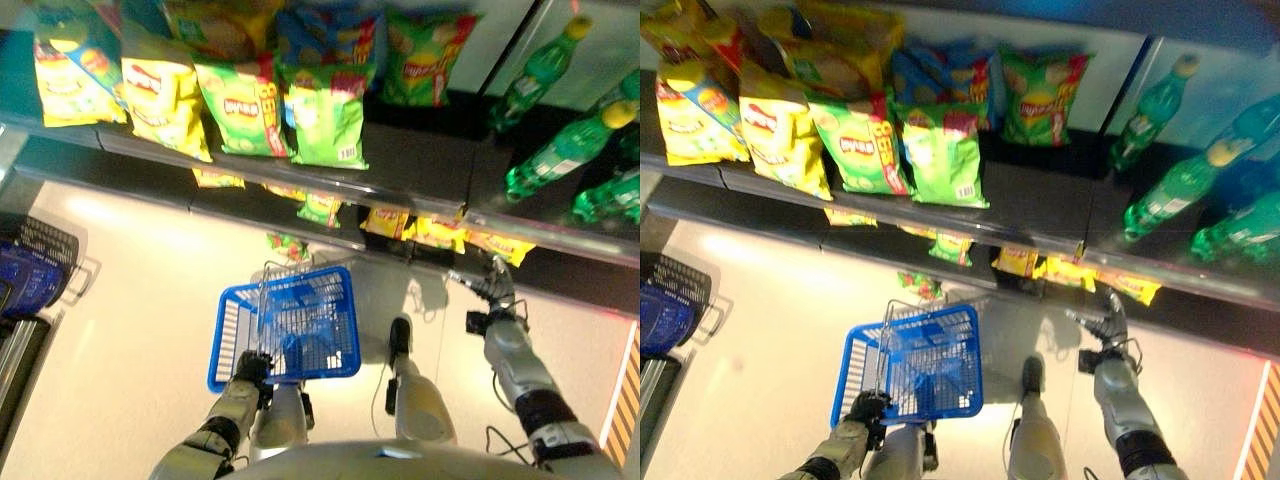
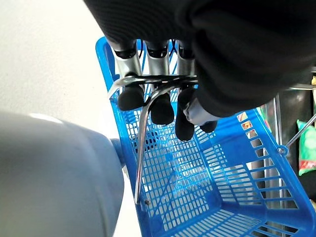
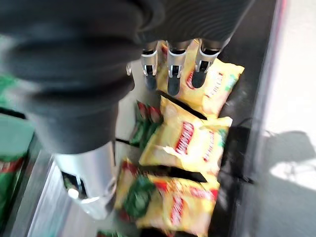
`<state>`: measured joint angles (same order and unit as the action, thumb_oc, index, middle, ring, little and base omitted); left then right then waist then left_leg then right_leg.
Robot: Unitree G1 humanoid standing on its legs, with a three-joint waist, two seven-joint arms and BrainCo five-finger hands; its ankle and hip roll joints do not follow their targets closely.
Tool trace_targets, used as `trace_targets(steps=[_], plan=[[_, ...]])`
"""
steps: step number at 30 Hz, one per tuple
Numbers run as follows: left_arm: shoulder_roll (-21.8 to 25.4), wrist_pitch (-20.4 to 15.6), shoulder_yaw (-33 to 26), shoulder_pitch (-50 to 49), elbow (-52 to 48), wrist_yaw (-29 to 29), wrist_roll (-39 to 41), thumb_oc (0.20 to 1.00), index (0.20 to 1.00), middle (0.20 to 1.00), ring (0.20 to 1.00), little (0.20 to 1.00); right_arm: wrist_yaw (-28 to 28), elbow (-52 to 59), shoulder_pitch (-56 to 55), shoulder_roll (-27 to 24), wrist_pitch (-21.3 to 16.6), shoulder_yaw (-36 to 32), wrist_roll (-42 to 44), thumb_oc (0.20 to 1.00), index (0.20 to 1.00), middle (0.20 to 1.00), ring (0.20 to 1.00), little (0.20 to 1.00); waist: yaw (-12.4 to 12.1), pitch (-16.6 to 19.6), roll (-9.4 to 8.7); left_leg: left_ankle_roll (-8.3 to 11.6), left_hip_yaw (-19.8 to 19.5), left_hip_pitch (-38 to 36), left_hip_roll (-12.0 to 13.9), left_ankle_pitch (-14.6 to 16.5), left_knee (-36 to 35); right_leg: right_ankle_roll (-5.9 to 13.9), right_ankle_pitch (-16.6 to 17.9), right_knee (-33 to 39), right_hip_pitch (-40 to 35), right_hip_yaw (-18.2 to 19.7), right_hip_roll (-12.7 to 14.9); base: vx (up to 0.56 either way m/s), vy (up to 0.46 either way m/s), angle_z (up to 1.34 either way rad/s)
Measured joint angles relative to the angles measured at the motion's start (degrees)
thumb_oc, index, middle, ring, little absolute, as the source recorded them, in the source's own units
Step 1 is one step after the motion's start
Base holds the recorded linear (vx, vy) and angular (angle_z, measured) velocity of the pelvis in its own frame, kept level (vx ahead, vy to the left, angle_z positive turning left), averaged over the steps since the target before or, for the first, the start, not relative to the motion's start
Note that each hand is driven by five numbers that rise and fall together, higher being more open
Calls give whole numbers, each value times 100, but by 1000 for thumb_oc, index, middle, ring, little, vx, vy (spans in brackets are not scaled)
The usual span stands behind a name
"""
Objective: Pick up the snacks into the basket
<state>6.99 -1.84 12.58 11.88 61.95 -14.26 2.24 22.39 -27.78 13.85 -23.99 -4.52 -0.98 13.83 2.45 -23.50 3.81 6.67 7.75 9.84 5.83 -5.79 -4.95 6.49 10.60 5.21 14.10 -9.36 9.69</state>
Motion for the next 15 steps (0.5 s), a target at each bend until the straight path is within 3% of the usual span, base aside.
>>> trace_targets(steps=[5, 15], plan=[[157, 3, 204, 169, -207, -159, -335, 200, 200, 200, 200, 200, 205, 126, 197, -249, 6, -164, 257, 1000, 1000, 1000, 1000, 1000, 15, -348, -69, -3, 14, 24, -8, 0, -1, 12, -16, 0, 35, 29, 8, -47, 29, -3], [281, 59, 526, 534, -459, -565, -542, 200, 200, 200, 200, 200, 558, -481, 1128, -1027, -44, -115, 887, 1000, 1000, 1000, 1000, 1000, 3, -660, -171, -46, 7, 679, -64, -34, 132, 12, 41, -156, 706, 64, 74, -42, 16, 0]])
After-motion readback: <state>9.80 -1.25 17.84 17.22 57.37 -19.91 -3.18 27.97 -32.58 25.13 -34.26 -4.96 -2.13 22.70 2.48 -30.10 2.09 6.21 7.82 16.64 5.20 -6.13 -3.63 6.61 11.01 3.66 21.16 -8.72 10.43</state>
